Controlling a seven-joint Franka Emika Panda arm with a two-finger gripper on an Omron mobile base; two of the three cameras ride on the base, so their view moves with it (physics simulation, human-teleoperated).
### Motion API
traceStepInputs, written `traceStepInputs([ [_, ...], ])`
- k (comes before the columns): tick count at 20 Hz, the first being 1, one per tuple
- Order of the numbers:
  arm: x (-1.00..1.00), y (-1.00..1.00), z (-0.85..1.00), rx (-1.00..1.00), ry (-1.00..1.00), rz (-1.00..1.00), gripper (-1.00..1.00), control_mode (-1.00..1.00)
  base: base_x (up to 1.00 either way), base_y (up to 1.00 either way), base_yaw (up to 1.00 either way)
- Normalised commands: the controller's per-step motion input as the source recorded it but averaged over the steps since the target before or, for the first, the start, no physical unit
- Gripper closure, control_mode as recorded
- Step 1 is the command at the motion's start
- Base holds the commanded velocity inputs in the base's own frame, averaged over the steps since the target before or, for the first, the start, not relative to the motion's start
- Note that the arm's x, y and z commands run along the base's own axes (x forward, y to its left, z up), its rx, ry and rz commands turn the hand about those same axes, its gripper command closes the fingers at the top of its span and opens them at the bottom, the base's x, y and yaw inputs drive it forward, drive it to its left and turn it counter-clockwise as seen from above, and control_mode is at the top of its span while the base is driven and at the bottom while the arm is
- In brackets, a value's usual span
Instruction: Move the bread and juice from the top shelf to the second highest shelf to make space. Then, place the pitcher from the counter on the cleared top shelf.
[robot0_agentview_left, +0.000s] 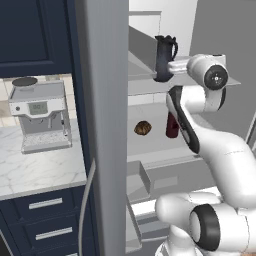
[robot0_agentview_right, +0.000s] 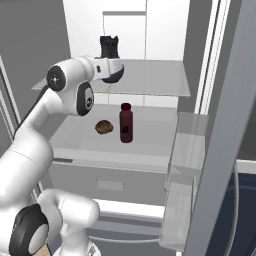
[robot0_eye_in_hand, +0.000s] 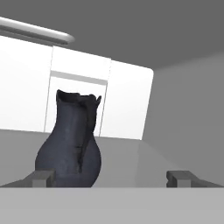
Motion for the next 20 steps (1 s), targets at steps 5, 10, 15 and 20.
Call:
traceStepInputs([
  [5, -1.0, -0.06, 0.0, 0.0, 0.11, 0.07, -1.0, -1.0, 0.0, 0.0, 0.0],
  [10, -1.0, -0.03, -0.03, 0.01, 0.13, 0.15, -1.0, -1.0, 0.0, 0.0, 0.0],
  [15, -1.0, 0.0, -0.26, 0.0, 0.23, 0.18, -1.0, -1.0, 0.0, 0.0, 0.0],
  [20, -0.91, 0.15, -0.32, 0.0, 0.3, 0.14, -1.0, -1.0, 0.0, 0.0, 0.0],
])
